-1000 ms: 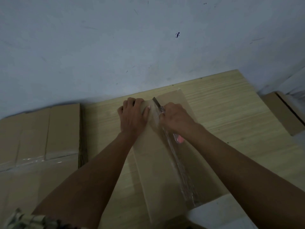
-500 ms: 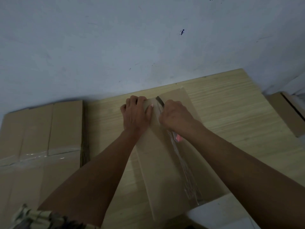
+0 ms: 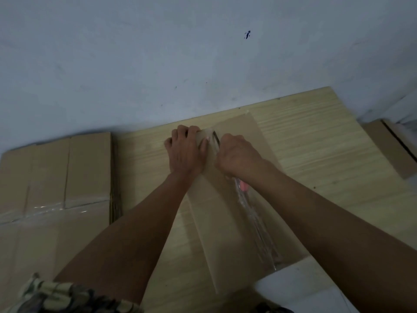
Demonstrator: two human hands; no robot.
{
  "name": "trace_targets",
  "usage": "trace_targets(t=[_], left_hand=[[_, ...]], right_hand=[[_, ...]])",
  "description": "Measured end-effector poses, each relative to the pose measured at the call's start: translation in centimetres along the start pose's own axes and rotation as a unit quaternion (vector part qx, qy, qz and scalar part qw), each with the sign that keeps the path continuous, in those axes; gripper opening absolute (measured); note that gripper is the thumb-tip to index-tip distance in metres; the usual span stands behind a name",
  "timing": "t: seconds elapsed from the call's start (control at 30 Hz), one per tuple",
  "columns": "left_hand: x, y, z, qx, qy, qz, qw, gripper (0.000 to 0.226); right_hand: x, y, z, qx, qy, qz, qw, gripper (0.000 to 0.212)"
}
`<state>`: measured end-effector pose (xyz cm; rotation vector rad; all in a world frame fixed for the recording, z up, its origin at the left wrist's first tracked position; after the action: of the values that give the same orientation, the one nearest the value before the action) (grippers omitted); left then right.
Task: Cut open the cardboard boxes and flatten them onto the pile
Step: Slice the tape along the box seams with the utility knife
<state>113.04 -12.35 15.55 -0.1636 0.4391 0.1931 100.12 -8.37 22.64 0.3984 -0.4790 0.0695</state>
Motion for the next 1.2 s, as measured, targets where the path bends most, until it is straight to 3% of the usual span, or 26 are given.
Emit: trace_targets(t=[0.57, 0.67, 0.83, 1.2], left_hand=[[0.2, 0.3, 0.0, -0.007, -0.004, 0.002, 1.0, 0.037], [0.1, 0.2, 0.0, -0.007, -0.006, 0.001, 1.0, 0.038], [0.0, 0.4, -0.1, 0.0, 0.001, 0.016, 1.0, 0.037], [0.0, 0.6, -0.2, 0.01, 0.003, 0.02, 1.0, 0.037]], right_hand=[[-1.6, 0.8, -0.2, 0.058, 0.017, -0.038, 0.997, 0.02], [-1.9, 1.3, -0.1, 0.051, 0.014, -0.044, 0.998, 0.013], [-1.2, 2.4, -0.7, 0.04, 0.023, -0.024, 0.999, 0.029], [-2.6, 3.6, -3.1, -0.042, 0.04, -0.024, 0.998, 0.031]])
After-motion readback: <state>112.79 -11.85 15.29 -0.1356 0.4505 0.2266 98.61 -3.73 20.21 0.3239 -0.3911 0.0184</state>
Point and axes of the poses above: each hand's wrist, its own y-axis away from the middle knuckle, its own z-axis out of the back of the hand, x = y × z, the point moved 8 cm from there along -y, towards the middle knuckle, and after that the axes turned 11 degrees about z, right-handed, at the moved point
